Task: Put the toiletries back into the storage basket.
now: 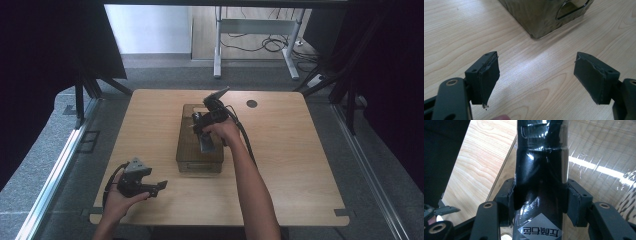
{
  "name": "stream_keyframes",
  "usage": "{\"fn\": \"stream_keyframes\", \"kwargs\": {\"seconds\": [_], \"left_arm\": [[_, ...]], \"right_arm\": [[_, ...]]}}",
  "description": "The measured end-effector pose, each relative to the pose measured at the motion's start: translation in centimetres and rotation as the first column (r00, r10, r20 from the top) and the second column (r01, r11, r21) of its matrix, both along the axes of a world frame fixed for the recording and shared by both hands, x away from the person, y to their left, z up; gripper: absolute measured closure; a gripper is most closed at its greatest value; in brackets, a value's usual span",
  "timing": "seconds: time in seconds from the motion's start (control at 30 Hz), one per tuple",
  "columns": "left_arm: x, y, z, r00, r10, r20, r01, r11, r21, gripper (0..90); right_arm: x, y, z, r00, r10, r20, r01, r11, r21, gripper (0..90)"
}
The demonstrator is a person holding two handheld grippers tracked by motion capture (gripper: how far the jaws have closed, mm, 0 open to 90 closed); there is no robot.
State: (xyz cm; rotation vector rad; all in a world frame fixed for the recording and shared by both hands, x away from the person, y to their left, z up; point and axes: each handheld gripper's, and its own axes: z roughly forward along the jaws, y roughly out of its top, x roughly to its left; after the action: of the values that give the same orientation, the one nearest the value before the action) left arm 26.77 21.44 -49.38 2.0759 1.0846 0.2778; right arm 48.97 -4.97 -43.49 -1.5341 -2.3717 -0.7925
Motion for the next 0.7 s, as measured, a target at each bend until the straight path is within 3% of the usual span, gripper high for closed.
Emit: {"fn": "stream_keyframes", "kwargs": {"seconds": [0.2, 0.27, 0.7], "left_arm": [[0.0, 0.0, 0.1, 1.0000, 0.002, 0.000, -0.002, 1.0000, -0.006, 20.8], [-0.1, 0.1, 0.1, 1.0000, 0.001, 0.002, -0.001, 1.0000, -0.008, 20.8], [-0.1, 0.0, 0.1, 1.0000, -0.008, 0.002, 0.008, 0.9999, -0.008, 20.7]], "right_arm": [[0.0, 0.3, -0.3, 0.9998, -0.014, -0.011, 0.014, 1.000, 0.000, 47.2], [0.0, 0.4, -0.4, 0.9999, -0.013, -0.008, 0.013, 1.000, -0.021, 47.2], [-0.1, 1.2, -1.3, 0.9993, -0.029, -0.023, 0.029, 1.000, -0.012, 47.1]]}}
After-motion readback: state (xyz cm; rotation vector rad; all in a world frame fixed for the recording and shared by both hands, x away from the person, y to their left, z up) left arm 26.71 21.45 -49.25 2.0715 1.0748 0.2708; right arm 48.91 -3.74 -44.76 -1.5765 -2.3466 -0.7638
